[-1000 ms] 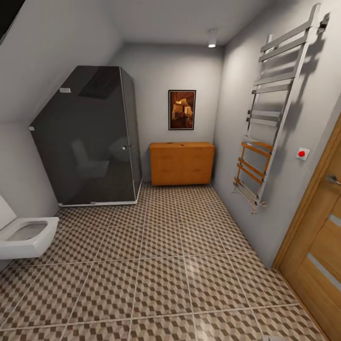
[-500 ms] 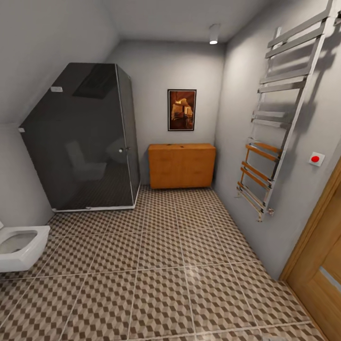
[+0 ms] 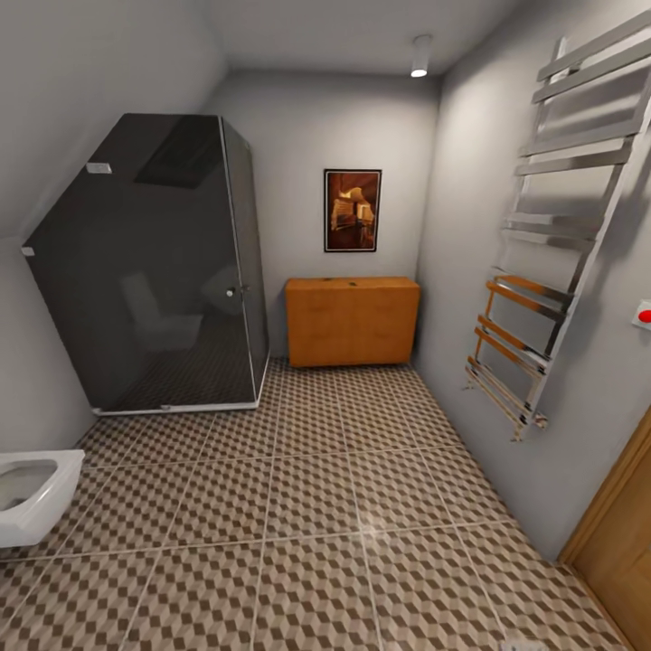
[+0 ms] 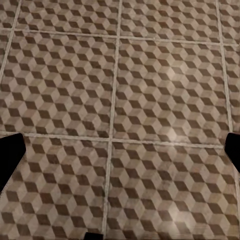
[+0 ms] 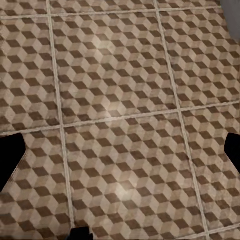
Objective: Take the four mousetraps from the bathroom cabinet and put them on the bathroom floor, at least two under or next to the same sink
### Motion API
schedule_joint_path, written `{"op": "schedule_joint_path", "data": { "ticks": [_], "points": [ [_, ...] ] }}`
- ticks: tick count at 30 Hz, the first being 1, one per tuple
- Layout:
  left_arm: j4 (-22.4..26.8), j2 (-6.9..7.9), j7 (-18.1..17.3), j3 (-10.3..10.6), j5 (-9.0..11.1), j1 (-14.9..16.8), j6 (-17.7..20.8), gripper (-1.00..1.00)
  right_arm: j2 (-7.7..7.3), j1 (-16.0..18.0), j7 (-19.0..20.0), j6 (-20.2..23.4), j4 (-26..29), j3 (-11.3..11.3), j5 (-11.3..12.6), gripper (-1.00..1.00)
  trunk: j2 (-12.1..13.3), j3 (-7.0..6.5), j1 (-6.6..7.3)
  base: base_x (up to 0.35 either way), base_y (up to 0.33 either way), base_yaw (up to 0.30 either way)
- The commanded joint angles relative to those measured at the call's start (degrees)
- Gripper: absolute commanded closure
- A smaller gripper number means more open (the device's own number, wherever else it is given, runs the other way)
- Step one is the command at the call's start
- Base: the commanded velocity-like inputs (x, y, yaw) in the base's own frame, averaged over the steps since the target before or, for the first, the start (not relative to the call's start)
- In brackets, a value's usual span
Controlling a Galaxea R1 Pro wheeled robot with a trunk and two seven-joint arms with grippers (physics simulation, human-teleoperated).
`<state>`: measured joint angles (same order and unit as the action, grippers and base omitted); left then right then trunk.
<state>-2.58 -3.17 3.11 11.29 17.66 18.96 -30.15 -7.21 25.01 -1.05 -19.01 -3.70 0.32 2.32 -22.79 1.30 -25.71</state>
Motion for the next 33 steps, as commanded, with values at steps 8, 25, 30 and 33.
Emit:
{"op": "schedule_joint_path", "data": {
  "ticks": [8,25,30,33],
  "points": [
    [-0.23,-0.07,0.32,0.49,0.09,0.11,-0.34,-1.00,-0.05,0.11,-0.01,-0.42,-0.28,0.13,0.24,-1.00,-0.13,0.13,-0.07,0.331,0.089,0.000],
    [-0.23,-0.08,0.32,0.49,0.09,0.11,-0.34,-1.00,-0.01,0.12,-0.01,-0.51,-0.29,-0.02,-2.81,-1.00,-0.13,0.13,-0.07,0.331,0.060,0.000],
    [-0.23,-0.08,0.32,0.49,0.09,0.11,-0.34,-1.00,0.00,0.12,-0.01,-0.57,-0.27,-0.05,-2.80,-1.00,-0.13,0.13,-0.07,0.331,0.005,0.000],
    [-0.23,-0.08,0.32,0.49,0.09,0.11,-0.34,-1.00,0.02,0.12,-0.01,-0.58,-0.29,-0.05,-2.73,-1.00,-0.13,0.13,-0.07,0.331,0.002,0.000]
  ]
}}
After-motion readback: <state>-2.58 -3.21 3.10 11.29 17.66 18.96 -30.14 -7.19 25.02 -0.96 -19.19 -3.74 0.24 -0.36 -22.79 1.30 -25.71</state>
